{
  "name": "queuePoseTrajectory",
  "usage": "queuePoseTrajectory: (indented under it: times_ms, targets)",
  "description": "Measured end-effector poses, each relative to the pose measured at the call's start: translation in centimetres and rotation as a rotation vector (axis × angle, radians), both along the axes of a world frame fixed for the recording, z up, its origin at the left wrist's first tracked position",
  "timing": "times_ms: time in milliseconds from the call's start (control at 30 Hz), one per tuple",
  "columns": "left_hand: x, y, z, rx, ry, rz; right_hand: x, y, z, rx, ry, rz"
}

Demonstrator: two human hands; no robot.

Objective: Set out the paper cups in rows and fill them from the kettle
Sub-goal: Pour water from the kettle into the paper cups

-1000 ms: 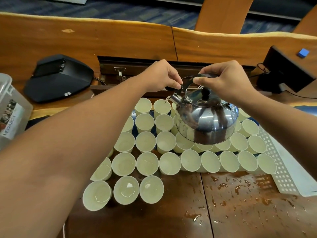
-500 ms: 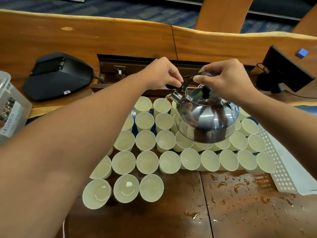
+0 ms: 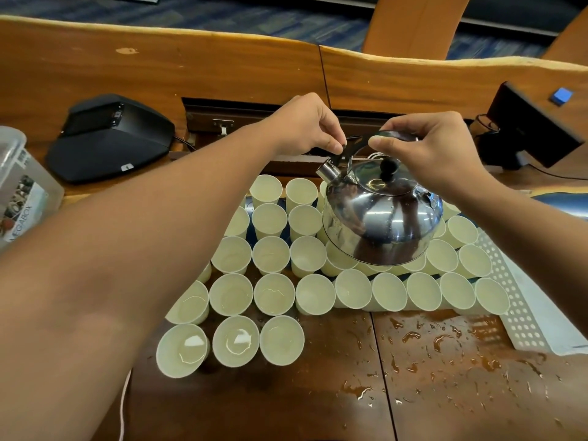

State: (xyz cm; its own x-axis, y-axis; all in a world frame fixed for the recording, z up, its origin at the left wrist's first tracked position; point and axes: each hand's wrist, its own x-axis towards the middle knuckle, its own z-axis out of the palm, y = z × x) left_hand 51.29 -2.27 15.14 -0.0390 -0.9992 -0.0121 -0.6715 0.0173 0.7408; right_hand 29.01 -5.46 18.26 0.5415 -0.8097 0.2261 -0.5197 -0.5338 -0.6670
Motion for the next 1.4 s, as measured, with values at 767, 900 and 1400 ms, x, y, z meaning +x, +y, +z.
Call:
queuePoseTrajectory:
  times_ms: [767, 900, 1400]
  targets:
    - [-1.5, 3.4, -1.5, 0.035, 0.036, -0.027, -1.4, 3.1, -0.3, 0.048, 0.092, -0.003]
    - [-1.4, 3.8, -1.9, 0.041, 0.055, -0.021, -1.2, 3.3, -0.4, 0.05, 0.124, 0.0]
    - [-1.3, 4.0, -2.5, 0.057, 0.09, 0.013, -0.5, 4.0, 0.0, 0.059, 0.133, -0.001]
